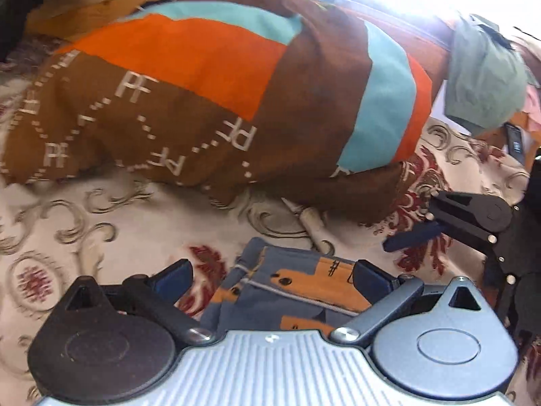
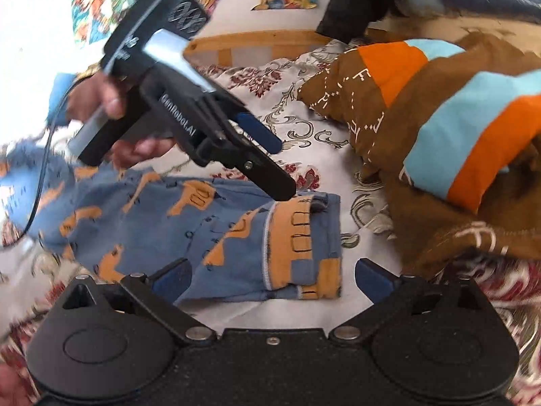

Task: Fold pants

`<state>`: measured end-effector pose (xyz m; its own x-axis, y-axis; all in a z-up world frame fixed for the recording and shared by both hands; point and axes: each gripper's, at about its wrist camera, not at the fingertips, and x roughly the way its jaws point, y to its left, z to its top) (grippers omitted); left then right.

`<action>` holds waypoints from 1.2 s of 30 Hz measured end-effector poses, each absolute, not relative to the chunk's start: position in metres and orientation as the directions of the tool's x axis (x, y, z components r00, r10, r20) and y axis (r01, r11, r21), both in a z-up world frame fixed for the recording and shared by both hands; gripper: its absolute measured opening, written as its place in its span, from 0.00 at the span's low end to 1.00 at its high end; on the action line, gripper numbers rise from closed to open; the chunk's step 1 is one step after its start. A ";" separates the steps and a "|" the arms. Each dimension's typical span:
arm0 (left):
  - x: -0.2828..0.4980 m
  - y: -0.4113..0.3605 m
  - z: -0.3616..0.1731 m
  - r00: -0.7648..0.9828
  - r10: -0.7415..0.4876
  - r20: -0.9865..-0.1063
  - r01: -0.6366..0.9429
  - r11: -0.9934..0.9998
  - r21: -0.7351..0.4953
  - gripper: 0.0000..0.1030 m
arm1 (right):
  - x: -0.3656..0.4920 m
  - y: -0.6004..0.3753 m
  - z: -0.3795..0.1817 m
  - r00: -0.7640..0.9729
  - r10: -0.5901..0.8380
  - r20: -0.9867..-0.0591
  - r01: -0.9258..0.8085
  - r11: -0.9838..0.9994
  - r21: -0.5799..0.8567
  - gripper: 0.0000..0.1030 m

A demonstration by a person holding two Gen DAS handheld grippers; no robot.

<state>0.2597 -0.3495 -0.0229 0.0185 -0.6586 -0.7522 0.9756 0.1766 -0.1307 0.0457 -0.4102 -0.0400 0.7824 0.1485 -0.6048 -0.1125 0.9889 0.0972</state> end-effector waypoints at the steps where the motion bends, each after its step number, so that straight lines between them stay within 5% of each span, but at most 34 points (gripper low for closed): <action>1: 0.260 -0.352 -0.024 0.005 -0.656 -0.755 0.973 0.176 -0.147 1.00 | 0.046 -0.411 -0.041 0.781 0.143 -0.608 -0.120 0.990 0.079 0.99; 5: 0.264 -0.357 -0.029 -0.018 -0.664 -0.747 0.958 0.203 -0.204 1.00 | 0.048 -0.410 -0.044 0.775 0.112 -0.622 -0.142 0.990 0.001 0.96; 7: 0.263 -0.358 -0.029 -0.027 -0.685 -0.728 0.956 0.194 -0.218 0.98 | 0.049 -0.410 -0.045 0.774 0.106 -0.624 -0.148 0.989 -0.015 0.80; 11: 0.262 -0.361 -0.026 -0.057 -0.678 -0.733 0.953 0.182 -0.242 0.83 | 0.048 -0.411 -0.045 0.775 0.105 -0.624 -0.145 0.989 -0.014 0.68; 15: 0.269 -0.367 -0.026 -0.061 -0.631 -0.773 0.930 0.246 -0.274 0.80 | 0.049 -0.412 -0.044 0.769 0.116 -0.629 -0.132 0.991 0.020 0.56; 21: 0.273 -0.381 -0.034 -0.078 -0.564 -0.822 0.890 0.333 -0.313 0.64 | 0.053 -0.417 -0.045 0.764 0.136 -0.631 -0.101 0.991 0.092 0.34; 29: 0.272 -0.387 -0.044 -0.053 -0.521 -0.852 0.867 0.399 -0.298 0.18 | 0.051 -0.416 -0.045 0.771 0.139 -0.622 -0.083 0.989 0.119 0.08; 36: 0.253 -0.381 -0.035 0.015 -0.551 -0.834 0.859 0.434 -0.271 0.12 | 0.046 -0.415 -0.044 0.782 0.123 -0.611 -0.071 0.992 0.108 0.01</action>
